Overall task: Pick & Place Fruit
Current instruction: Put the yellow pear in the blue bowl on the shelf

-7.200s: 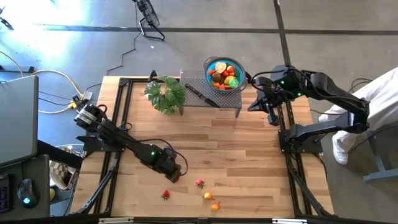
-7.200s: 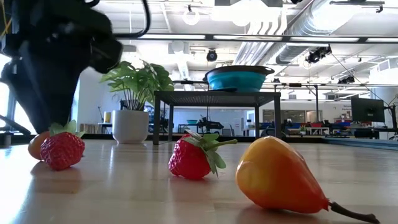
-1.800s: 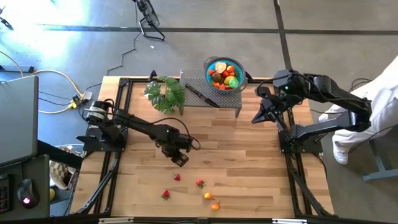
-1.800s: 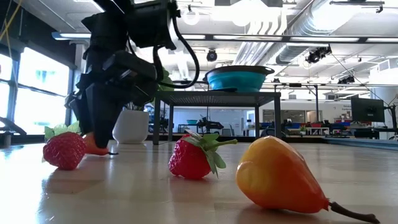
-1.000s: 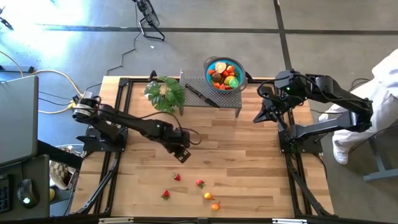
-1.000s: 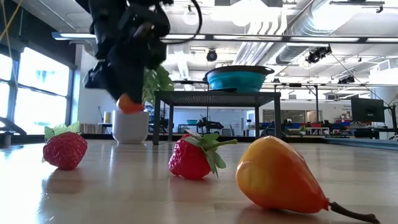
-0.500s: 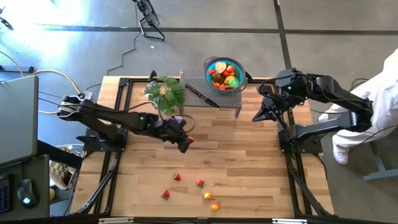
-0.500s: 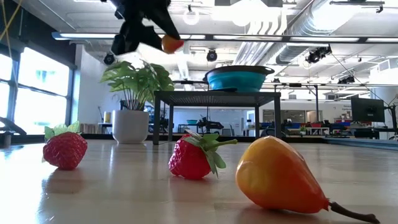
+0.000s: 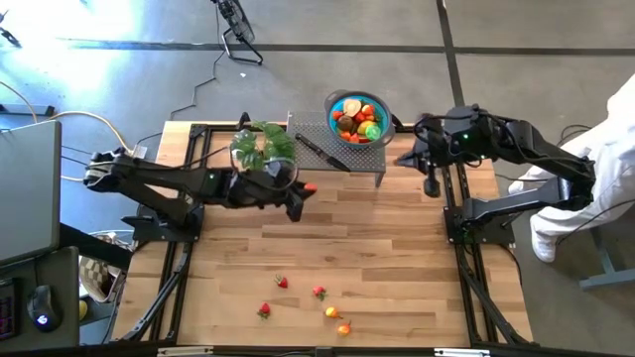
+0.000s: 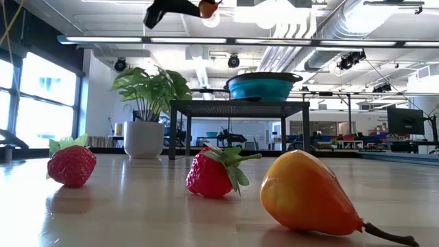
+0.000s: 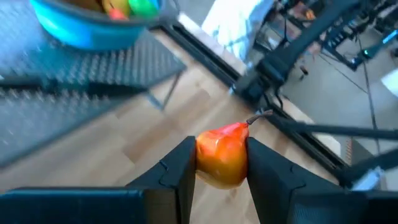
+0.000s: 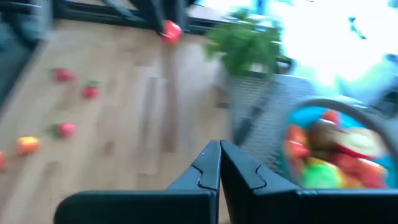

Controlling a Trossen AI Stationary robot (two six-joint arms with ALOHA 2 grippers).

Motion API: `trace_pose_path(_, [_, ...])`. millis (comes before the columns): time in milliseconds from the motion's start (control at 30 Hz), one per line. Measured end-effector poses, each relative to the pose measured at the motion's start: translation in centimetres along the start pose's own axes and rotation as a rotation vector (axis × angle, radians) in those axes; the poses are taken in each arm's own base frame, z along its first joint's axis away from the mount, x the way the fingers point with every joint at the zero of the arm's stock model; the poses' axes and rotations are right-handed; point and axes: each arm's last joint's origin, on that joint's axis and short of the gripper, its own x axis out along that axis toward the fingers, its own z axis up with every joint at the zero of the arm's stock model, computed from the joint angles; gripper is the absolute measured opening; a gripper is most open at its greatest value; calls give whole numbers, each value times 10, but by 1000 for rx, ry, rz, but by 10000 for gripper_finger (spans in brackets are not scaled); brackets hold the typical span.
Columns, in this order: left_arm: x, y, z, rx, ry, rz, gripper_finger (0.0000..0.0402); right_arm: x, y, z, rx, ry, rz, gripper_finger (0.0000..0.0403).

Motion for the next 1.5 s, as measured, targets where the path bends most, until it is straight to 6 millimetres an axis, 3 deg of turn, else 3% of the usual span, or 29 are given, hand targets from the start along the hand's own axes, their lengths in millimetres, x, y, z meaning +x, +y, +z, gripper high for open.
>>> trace_pose_path(167, [2,8,27,-4,-73,37,117,1,-10,-1,19,24,-145,2])
trace_pose_path(333, [8,21,48,-15,-138,90,117,0,-16,-2,77,20,-165,2])
trace_pose_path(533, [29,25,60,8,-249,69,117,-3,-21,-4,132,13,-189,2])
trace_pose_path(967, [56,37,58,17,-247,122,117,-4,-28,7,131,-106,-227,2])
trace_pose_path(1500, [62,40,55,4,-221,119,117,-11,-33,30,-21,-336,-298,2])
